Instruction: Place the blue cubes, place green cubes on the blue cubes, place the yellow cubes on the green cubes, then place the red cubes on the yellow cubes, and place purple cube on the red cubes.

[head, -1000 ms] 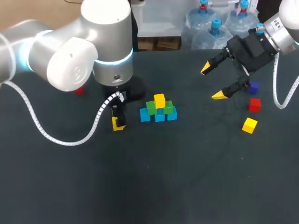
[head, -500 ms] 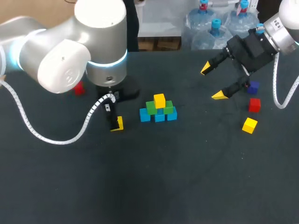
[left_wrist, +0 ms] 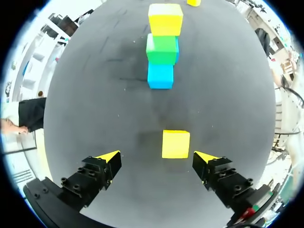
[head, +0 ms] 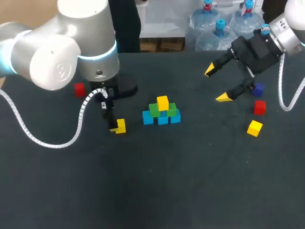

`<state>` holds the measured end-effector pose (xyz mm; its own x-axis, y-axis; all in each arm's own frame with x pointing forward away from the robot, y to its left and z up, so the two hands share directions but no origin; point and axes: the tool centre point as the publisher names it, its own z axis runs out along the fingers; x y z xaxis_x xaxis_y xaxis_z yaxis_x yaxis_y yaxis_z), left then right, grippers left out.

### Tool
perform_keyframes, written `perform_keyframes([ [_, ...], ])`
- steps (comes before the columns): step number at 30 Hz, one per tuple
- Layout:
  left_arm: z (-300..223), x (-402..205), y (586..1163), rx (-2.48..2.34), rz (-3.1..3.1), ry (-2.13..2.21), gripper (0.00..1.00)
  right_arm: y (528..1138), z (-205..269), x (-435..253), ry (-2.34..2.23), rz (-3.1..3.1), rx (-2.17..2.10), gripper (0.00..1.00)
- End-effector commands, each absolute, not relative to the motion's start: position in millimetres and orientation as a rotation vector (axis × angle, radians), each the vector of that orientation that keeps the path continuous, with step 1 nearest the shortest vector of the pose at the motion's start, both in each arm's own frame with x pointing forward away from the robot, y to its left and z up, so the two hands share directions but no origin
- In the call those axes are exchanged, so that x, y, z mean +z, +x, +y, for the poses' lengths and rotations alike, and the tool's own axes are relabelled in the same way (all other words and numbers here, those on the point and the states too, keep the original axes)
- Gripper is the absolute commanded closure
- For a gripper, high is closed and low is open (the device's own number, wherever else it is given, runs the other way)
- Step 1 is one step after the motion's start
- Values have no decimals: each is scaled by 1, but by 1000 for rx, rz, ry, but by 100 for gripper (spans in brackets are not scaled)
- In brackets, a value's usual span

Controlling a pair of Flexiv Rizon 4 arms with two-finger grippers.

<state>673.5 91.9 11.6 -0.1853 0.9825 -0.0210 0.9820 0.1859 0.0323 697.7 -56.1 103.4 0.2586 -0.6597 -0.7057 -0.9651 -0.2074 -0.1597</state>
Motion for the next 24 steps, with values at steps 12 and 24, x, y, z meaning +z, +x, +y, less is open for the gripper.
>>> perform_keyframes([
  [12, 83, 5, 667, 81, 2489, 1927, 0, 698, -56, 103, -1948, 1467, 674, 0],
  [24, 82, 0, 675, 56, 2479, 1967, 0, 698, -56, 103, -1948, 1467, 674, 0],
])
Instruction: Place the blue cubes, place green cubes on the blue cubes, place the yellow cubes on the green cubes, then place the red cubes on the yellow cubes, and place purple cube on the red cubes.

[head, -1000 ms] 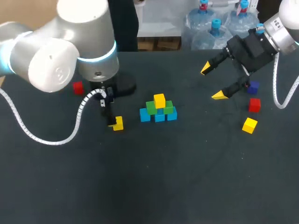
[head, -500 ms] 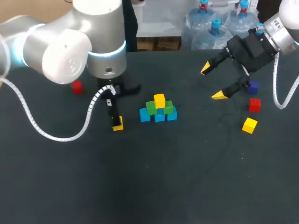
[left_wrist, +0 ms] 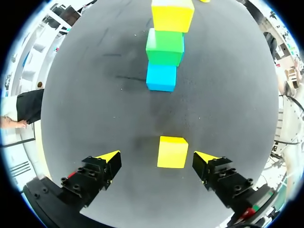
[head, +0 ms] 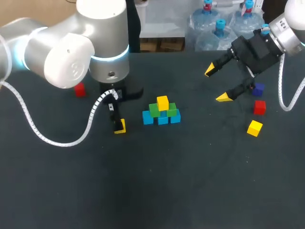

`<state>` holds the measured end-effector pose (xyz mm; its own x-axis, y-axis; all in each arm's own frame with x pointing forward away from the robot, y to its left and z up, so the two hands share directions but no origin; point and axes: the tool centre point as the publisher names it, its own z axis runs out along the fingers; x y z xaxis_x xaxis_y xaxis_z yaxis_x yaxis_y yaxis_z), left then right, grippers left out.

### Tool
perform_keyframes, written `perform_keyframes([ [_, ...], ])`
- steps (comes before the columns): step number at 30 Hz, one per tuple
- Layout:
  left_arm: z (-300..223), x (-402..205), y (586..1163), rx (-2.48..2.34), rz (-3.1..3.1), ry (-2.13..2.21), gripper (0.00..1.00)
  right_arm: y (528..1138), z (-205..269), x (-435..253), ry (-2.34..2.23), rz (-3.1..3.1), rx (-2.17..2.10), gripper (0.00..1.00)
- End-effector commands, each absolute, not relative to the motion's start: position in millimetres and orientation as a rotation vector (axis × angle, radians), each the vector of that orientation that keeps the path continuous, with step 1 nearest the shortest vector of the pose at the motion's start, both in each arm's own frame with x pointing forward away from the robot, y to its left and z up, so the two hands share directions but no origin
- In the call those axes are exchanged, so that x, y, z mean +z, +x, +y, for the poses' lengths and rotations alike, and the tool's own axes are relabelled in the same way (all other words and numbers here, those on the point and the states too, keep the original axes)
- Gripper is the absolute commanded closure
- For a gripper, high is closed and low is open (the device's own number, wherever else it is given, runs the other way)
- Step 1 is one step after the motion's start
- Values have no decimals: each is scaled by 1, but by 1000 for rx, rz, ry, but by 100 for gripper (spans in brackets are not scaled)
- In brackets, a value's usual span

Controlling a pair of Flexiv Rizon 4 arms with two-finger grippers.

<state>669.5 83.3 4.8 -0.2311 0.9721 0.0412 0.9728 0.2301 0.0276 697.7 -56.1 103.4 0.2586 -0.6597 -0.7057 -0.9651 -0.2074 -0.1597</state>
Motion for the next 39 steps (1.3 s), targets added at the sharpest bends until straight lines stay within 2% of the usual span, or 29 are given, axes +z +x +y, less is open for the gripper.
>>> perform_keyframes([
  [1, 81, -1, 675, -48, -2440, -1936, 0, 698, -56, 103, -1948, 1467, 674, 0],
  [27, 82, -11, 674, -23, -2446, -1919, 0, 698, -56, 103, -1948, 1467, 674, 0],
  [29, 82, -11, 674, -24, -2444, -1921, 11, 698, -56, 103, -1948, 1467, 674, 0],
  [32, 82, -12, 674, -24, -2440, -1926, 37, 698, -56, 103, -1948, 1467, 674, 0],
  [33, 82, -13, 674, -22, -2439, -1926, 41, 698, -56, 103, -1948, 1467, 674, 0],
  [39, 79, -15, 675, -14, -2434, -1936, 45, 698, -56, 103, -1948, 1467, 674, 0],
])
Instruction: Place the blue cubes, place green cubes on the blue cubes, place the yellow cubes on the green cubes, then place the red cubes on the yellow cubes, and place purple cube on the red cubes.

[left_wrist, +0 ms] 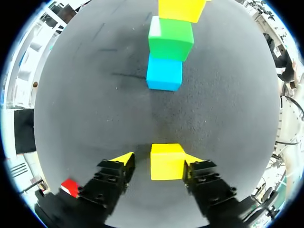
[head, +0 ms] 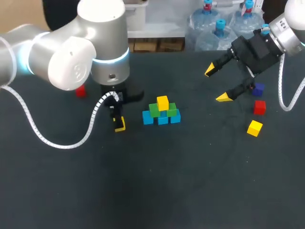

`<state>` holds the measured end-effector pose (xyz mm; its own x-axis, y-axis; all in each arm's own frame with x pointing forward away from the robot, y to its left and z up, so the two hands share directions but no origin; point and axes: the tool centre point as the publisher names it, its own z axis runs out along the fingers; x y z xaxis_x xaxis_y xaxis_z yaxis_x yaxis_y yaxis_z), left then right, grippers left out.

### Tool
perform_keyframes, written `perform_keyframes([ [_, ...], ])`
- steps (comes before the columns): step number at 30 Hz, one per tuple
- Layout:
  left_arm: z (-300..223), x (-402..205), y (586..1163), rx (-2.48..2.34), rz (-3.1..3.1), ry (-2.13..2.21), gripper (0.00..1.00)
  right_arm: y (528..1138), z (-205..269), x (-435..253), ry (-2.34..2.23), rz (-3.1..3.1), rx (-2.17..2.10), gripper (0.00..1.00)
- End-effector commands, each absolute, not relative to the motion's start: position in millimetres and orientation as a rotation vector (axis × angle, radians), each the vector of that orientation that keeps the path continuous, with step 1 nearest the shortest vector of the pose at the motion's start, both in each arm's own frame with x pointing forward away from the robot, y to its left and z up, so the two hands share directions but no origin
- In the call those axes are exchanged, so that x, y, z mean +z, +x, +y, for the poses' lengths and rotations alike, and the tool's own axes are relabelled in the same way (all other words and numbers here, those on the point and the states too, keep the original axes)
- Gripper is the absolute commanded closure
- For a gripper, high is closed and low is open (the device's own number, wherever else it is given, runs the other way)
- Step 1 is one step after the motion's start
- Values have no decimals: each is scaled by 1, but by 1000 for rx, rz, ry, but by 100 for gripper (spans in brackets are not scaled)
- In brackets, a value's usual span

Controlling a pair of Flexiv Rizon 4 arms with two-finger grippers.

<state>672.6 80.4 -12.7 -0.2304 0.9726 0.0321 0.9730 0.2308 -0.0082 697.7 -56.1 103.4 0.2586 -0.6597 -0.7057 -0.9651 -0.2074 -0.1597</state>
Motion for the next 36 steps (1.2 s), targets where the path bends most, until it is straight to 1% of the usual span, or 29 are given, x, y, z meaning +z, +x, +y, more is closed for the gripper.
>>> perform_keyframes([
  [1, 79, -15, 675, -12, -2432, -1939, 48, 698, -56, 103, -1948, 1467, 674, 0],
  [3, 78, -16, 676, -9, -2427, -1949, 59, 698, -56, 103, -1948, 1467, 674, 0],
  [4, 77, -16, 676, -7, -2424, -1954, 70, 698, -56, 103, -1948, 1467, 674, 0],
  [5, 76, -16, 676, -5, -2421, -1962, 100, 698, -56, 103, -1948, 1467, 674, 0],
  [10, 73, -13, 678, -3, -2397, -2002, 100, 698, -56, 103, -1948, 1467, 674, 0],
  [23, 64, 31, 694, -97, -2348, -2081, 100, 698, -56, 103, -1948, 1467, 674, 0],
  [36, 49, 49, 706, -159, -2316, -2173, 100, 698, -56, 103, -1948, 1467, 674, 0],
])
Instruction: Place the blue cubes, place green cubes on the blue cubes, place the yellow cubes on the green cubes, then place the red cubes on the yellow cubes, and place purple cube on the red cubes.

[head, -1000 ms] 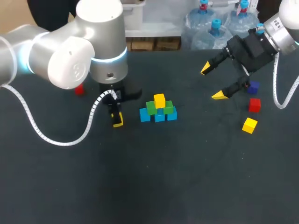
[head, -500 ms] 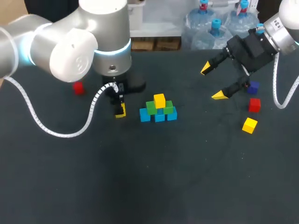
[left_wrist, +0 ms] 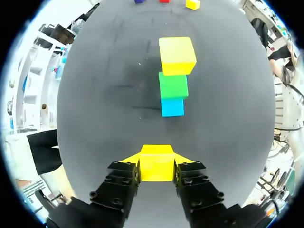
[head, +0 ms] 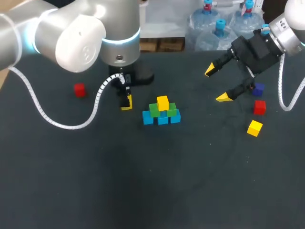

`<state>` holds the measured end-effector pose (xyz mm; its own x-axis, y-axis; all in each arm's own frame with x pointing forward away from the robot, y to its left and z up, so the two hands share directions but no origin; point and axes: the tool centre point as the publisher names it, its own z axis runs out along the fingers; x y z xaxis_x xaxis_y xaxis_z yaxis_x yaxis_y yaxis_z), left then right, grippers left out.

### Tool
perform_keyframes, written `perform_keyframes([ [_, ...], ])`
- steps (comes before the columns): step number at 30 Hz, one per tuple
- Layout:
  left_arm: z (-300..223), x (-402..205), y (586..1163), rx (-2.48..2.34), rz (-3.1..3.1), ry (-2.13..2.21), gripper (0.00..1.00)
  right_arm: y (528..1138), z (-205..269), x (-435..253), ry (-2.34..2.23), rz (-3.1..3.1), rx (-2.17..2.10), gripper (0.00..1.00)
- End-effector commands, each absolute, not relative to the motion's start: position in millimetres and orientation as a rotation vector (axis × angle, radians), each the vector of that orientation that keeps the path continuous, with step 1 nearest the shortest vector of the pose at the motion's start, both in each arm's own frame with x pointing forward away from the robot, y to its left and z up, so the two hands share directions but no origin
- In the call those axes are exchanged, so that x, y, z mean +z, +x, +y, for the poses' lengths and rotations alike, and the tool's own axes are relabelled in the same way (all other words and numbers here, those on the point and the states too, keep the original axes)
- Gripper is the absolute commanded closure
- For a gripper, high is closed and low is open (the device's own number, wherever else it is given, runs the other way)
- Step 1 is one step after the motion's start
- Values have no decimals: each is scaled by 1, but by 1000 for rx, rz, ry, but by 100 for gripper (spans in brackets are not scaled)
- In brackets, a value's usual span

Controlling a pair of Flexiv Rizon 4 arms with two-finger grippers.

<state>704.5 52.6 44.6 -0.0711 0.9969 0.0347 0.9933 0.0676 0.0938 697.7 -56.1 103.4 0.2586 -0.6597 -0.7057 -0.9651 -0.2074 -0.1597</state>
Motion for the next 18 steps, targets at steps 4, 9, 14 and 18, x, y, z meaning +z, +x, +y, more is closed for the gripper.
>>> perform_keyframes([
  [4, 47, 55, 709, 183, 2240, 2125, 100, 698, -56, 103, -1948, 1467, 674, 0],
  [9, 46, 67, 713, 215, 2203, 2131, 100, 698, -56, 103, -1948, 1467, 674, 0],
  [14, 42, 75, 717, 241, 2177, 2142, 100, 698, -56, 103, -1948, 1467, 674, 0],
  [18, 39, 78, 719, 253, 2168, 2152, 100, 698, -56, 103, -1948, 1467, 674, 0],
])
